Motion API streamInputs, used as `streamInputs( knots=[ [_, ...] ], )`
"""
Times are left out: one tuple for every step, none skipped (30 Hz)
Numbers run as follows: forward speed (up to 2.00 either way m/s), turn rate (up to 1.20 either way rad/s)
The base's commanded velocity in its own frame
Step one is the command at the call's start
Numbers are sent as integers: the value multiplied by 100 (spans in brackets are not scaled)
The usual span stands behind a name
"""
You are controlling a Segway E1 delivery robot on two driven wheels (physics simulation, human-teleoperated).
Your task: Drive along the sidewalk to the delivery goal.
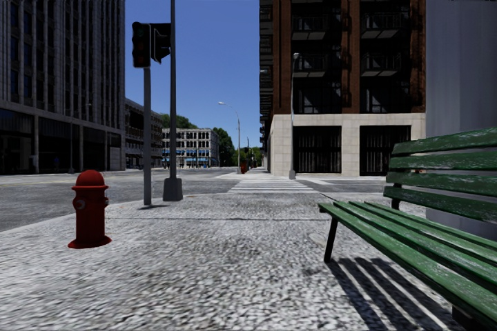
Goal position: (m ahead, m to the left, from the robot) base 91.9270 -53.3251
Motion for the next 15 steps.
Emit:
streamInputs(
  knots=[
    [200,0],
    [200,0],
    [200,0],
    [200,0],
    [200,0],
    [200,0],
    [200,0],
    [200,0],
    [200,0],
    [200,0],
    [200,0],
    [200,0],
    [200,0],
    [200,0],
    [200,0]
  ],
)
